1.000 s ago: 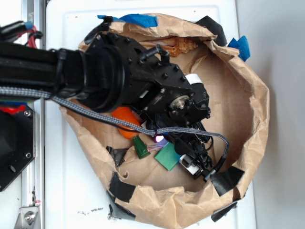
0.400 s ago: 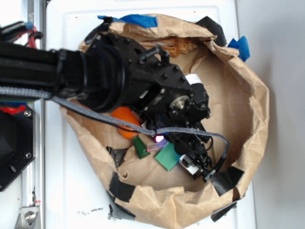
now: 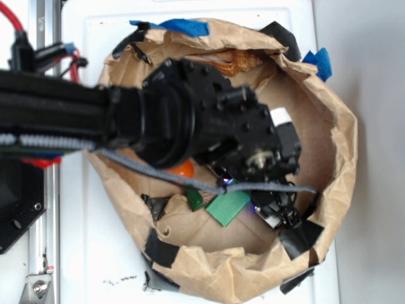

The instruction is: Grab the green block.

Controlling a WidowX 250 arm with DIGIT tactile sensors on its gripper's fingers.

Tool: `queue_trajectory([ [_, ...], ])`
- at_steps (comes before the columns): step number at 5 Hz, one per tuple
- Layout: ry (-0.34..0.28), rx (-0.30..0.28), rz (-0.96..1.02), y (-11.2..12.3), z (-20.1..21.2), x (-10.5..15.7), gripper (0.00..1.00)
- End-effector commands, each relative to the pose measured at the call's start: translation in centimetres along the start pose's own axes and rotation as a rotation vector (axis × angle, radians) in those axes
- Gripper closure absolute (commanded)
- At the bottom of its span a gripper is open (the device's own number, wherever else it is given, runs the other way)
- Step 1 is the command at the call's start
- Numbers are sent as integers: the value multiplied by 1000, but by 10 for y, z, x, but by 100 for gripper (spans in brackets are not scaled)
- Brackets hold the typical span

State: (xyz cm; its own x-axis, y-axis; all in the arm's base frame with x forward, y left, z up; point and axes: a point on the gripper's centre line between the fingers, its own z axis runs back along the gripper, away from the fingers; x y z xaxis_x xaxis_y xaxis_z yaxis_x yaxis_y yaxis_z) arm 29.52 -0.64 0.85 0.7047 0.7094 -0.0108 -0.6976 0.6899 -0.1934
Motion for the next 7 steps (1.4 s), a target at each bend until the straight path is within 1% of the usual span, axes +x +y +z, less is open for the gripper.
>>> queue_trajectory([
  [1,17,60,34,9,-27,-3,100],
  [3,22,43,24,11,-23,-3,100],
  [4,16,38,-19,13,-7,-5,100],
  [5,-5,94,-135,15,31,-10,100],
  [6,-30,124,-213,24,78,-20,100],
  [7,-3,135,-241,31,127,-38,100],
])
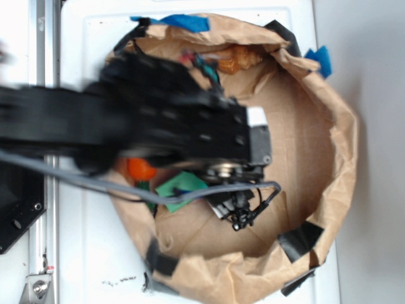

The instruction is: Grab the green block.

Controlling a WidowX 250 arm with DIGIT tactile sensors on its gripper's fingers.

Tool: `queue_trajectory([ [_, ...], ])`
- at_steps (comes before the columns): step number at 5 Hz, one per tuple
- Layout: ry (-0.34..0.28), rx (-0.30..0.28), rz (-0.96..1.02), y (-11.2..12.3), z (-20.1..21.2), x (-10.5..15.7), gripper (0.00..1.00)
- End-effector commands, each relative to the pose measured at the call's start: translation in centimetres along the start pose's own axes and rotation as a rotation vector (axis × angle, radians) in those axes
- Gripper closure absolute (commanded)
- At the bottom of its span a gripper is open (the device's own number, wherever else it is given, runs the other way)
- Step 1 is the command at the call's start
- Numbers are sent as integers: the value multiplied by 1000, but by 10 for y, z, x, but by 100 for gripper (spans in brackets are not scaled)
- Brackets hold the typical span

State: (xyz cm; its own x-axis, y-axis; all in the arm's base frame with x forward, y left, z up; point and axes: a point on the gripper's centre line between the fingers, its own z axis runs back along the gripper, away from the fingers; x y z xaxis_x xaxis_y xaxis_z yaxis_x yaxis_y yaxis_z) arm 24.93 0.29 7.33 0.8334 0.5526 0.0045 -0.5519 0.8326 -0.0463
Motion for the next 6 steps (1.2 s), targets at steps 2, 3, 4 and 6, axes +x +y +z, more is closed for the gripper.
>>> queue_trajectory([
  [2,-21,-29,-31,17,89,-26,100],
  [3,-112,2,16,21,89,-4,100],
  [4,-124,4,38,23,85,24,100],
  [6,-130,-31,61,20,86,29,100],
])
